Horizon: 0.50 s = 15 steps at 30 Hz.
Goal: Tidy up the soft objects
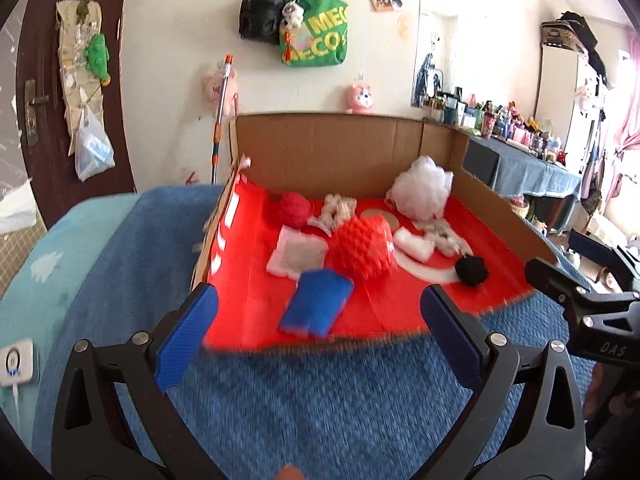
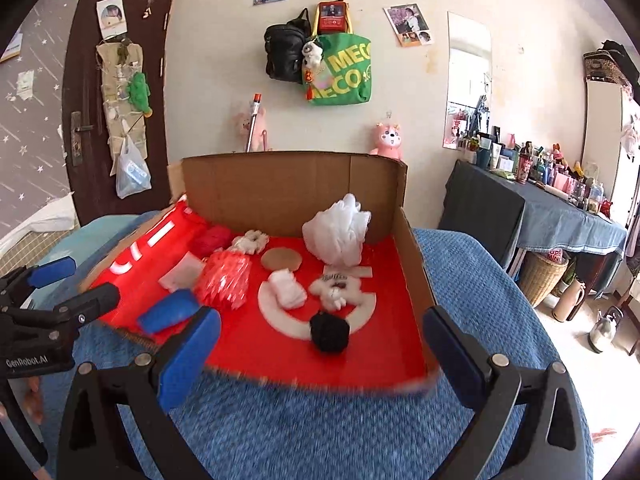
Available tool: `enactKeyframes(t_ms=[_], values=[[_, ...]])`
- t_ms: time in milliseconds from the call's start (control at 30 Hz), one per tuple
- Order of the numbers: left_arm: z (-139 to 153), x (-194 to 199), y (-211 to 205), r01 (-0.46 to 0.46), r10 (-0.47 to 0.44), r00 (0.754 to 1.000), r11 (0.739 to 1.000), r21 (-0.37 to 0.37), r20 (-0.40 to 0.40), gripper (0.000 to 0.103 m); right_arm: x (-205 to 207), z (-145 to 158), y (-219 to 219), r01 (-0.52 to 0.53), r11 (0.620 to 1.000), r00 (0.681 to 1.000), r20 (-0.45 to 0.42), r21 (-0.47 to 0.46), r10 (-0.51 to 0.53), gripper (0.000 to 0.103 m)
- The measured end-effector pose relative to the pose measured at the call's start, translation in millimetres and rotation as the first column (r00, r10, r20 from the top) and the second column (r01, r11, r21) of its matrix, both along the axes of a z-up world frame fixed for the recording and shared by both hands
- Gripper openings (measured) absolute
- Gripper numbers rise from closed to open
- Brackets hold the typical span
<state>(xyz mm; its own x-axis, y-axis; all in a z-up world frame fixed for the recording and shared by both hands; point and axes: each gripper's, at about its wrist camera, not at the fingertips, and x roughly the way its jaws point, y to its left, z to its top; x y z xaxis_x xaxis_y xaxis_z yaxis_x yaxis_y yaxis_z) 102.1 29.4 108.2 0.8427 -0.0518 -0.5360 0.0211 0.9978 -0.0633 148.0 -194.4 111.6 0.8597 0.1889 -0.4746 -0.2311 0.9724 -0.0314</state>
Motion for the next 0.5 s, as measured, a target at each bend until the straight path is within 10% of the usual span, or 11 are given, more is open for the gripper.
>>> enactKeyframes(t_ms=[500], values=[[-68.3,-2.0,-13.1,-0.015,0.017,0.964,1.0,0.007,-0.267,0.103,-8.9,-73.2,-10.6,0.046,0.997,0.944,-0.323,-0.056,-0.062,0.103]])
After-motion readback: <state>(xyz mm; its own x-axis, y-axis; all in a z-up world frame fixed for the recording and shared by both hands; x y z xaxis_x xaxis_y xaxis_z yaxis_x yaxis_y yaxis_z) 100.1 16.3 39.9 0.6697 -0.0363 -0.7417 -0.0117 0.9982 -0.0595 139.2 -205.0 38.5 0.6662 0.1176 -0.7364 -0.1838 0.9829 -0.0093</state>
